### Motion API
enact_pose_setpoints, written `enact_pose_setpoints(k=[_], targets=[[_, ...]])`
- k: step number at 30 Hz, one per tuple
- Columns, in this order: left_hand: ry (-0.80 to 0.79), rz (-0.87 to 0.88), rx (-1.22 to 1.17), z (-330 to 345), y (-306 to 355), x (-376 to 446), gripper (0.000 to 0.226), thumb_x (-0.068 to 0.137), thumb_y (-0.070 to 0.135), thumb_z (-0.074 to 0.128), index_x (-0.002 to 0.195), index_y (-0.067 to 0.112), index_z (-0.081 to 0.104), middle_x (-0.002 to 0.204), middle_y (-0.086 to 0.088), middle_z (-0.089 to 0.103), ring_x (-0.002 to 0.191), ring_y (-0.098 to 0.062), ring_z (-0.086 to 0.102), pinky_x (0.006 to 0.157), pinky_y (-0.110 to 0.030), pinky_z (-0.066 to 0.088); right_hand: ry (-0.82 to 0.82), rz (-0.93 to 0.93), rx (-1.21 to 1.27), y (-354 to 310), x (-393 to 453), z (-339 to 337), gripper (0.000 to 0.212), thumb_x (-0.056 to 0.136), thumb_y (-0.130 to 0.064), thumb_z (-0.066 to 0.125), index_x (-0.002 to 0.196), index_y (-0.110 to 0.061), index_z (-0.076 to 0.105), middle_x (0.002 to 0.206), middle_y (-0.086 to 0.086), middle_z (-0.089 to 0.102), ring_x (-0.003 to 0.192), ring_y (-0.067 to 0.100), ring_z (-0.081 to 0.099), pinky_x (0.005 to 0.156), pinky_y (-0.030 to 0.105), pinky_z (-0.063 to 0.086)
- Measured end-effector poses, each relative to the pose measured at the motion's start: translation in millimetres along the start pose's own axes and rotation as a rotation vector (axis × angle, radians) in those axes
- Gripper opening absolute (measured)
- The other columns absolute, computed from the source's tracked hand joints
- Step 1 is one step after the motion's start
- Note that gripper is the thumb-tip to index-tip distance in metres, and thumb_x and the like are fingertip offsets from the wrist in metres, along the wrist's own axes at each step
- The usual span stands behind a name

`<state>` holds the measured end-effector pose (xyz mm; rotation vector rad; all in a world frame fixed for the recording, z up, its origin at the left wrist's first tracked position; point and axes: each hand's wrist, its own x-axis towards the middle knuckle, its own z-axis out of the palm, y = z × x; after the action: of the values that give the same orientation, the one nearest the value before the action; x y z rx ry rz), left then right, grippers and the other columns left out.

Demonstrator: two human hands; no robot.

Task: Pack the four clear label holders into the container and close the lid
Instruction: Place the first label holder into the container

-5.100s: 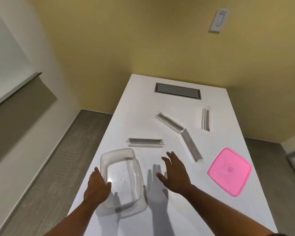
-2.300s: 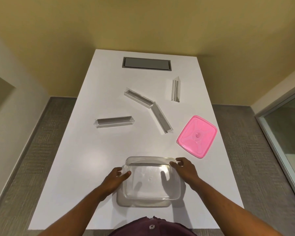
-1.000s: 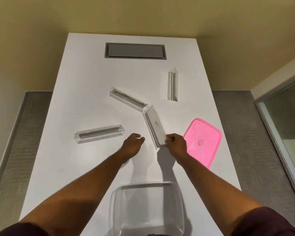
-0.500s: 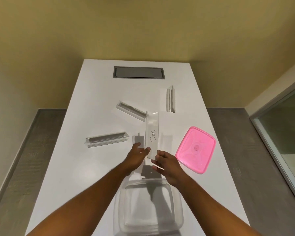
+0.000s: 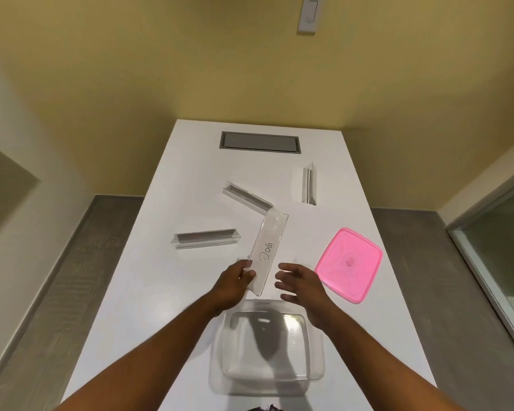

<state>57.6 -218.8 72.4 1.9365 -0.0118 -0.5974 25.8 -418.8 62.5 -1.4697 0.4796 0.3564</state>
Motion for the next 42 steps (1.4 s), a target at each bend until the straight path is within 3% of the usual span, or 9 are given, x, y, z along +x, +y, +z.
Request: enact_pose_setpoints(k=[4, 9, 13, 16, 24, 28, 33, 37, 42], targets=[[-0.009, 0.021, 0.128, -6, -21, -17, 0.038, 0.106, 0.025, 0.043, 0.142, 0.018, 0.050, 0.140, -0.003, 0.059, 0.122, -0.022, 0.057, 0.099, -0.031, 0.047, 0.194, -0.192, -0.248, 2, -3, -12, 0.045, 0.093, -0.034, 0.073, 0.134, -0.024, 0.055, 0.121, 0.000, 0.066, 0.103, 0.021, 0.069, 0.094, 0.047, 0.058], [-0.020, 0.116, 0.298, -6, -40, -30, 0.035, 0.105, 0.020, 0.043, 0.138, 0.021, 0.056, 0.131, -0.004, 0.065, 0.114, -0.021, 0.061, 0.095, -0.031, 0.048, 0.147, -0.253, -0.224, 7, -7, -31, 0.075, 0.089, -0.044, 0.076, 0.151, -0.033, 0.036, 0.134, -0.011, 0.054, 0.114, 0.006, 0.060, 0.093, 0.034, 0.053], [-0.004, 0.173, 0.401, -2, -53, -36, 0.035, 0.104, 0.020, 0.045, 0.136, 0.026, 0.058, 0.118, -0.005, 0.065, 0.109, -0.021, 0.060, 0.094, -0.029, 0.046, 0.035, -0.301, -0.348, 15, -10, -43, 0.054, 0.088, -0.024, 0.081, 0.134, -0.038, 0.057, 0.131, -0.009, 0.063, 0.106, 0.010, 0.069, 0.079, 0.020, 0.057], [-0.010, 0.207, 0.407, 1, -59, -41, 0.034, 0.103, 0.021, 0.047, 0.134, 0.028, 0.059, 0.113, -0.004, 0.065, 0.106, -0.018, 0.060, 0.093, -0.030, 0.047, 0.037, -0.302, -0.402, 22, -14, -48, 0.051, 0.084, -0.012, 0.082, 0.127, -0.034, 0.064, 0.128, -0.008, 0.067, 0.104, 0.014, 0.071, 0.079, 0.023, 0.059], [-0.086, 0.212, 0.378, 4, -72, -47, 0.040, 0.095, 0.038, 0.061, 0.132, 0.025, 0.058, 0.121, 0.005, 0.065, 0.111, -0.009, 0.058, 0.088, -0.017, 0.048, 0.096, -0.242, -0.500, 46, -20, -65, 0.043, 0.073, -0.012, 0.089, 0.106, -0.030, 0.068, 0.111, -0.010, 0.072, 0.094, 0.013, 0.071, 0.082, 0.034, 0.061], [-0.142, 0.207, 0.483, 7, -76, -45, 0.053, 0.091, 0.032, 0.068, 0.140, 0.024, 0.051, 0.133, 0.004, 0.056, 0.122, -0.014, 0.050, 0.101, -0.025, 0.045, 0.116, -0.257, -0.612, 59, -20, -71, 0.042, 0.067, -0.018, 0.092, 0.097, -0.035, 0.068, 0.102, -0.014, 0.073, 0.091, 0.003, 0.068, 0.078, 0.031, 0.060], [-0.033, 0.263, 0.683, 8, -81, -40, 0.054, 0.086, 0.037, 0.071, 0.137, 0.031, 0.056, 0.135, 0.009, 0.064, 0.122, -0.018, 0.059, 0.104, -0.029, 0.043, 0.084, -0.291, -0.884, 66, -23, -71, 0.044, 0.068, -0.033, 0.090, 0.107, -0.038, 0.071, 0.102, -0.020, 0.073, 0.089, 0.001, 0.068, 0.082, 0.028, 0.058], [0.011, 0.338, 0.857, 14, -89, -36, 0.053, 0.084, 0.037, 0.071, 0.135, 0.029, 0.058, 0.130, 0.006, 0.068, 0.118, -0.024, 0.061, 0.105, -0.032, 0.036, 0.128, -0.365, -1.154, 63, -26, -67, 0.040, 0.070, -0.047, 0.085, 0.107, -0.039, 0.075, 0.097, -0.017, 0.074, 0.091, 0.007, 0.067, 0.074, 0.026, 0.048], [0.095, 0.313, 0.949, 22, -101, -35, 0.051, 0.069, 0.028, 0.084, 0.118, 0.030, 0.071, 0.123, -0.009, 0.069, 0.121, -0.034, 0.059, 0.103, -0.038, 0.045, 0.051, -0.378, -1.432, 69, -22, -60, 0.047, 0.074, -0.049, 0.081, 0.120, -0.040, 0.073, 0.083, -0.015, 0.047, 0.092, 0.021, 0.060, 0.074, 0.031, 0.049]])
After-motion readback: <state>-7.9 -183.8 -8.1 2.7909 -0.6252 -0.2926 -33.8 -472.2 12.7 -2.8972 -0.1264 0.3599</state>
